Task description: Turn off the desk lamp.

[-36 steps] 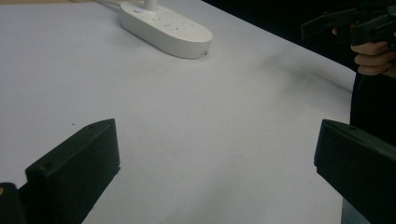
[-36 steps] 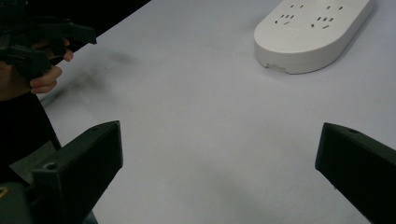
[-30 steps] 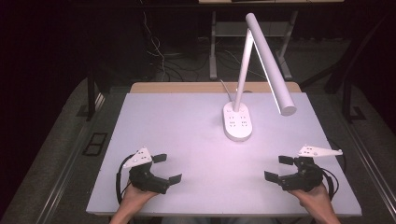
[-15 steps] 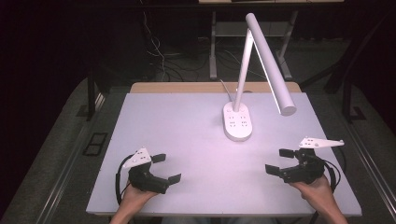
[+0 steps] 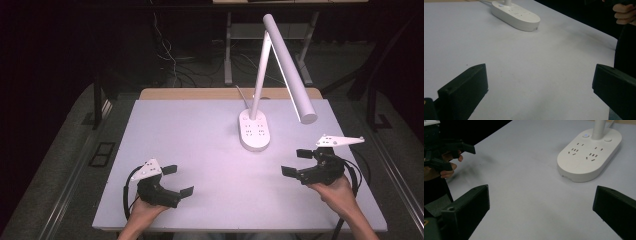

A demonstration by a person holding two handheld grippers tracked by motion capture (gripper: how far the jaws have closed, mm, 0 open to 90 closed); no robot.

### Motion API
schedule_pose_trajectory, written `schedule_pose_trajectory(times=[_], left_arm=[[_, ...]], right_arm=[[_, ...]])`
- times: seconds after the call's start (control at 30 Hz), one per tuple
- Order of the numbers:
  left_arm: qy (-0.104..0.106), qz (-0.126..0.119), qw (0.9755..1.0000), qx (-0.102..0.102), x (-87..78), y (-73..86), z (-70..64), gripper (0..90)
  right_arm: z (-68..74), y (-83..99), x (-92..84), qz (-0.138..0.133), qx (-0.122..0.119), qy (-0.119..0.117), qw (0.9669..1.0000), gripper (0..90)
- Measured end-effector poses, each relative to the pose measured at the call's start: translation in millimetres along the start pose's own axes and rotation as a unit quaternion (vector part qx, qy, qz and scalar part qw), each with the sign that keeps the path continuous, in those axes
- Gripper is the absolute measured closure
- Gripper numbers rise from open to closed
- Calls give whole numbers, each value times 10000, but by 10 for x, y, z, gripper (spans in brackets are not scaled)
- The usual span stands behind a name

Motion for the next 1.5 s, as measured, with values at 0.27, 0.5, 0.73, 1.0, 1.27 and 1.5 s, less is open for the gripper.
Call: schedule_pose_trajectory(times=[0.27,0.5,0.73,1.0,1.27,1.5], left_arm=[[-8,-10,10000,-6,-5,-1,-5,0],[-11,-30,10000,-11,-11,-5,-3,0],[-14,-19,10000,-2,-11,-3,-2,0],[-30,-36,10000,-16,-18,-6,2,0],[-37,-39,10000,-13,-22,-8,6,0],[-43,-36,10000,-15,-23,-7,14,0]], right_arm=[[-37,-209,71,54,-151,-12,9999,8],[-92,-357,124,16,-173,-6,9998,46],[-157,-484,189,98,-219,33,9997,46],[-221,-638,247,113,-268,93,9995,46],[-322,-773,332,125,-280,253,9992,46],[-472,-891,422,132,-141,289,9994,46]])
Point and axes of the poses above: each handheld gripper's, and its own axes: x roughly forward along the jaws, y roughly out of its underside, z roughly to its left, the point moved 7 cm from there along x, roughly forward along the jaws, and after that the axes turned 2 degrees about y, right-handed, at the moved point
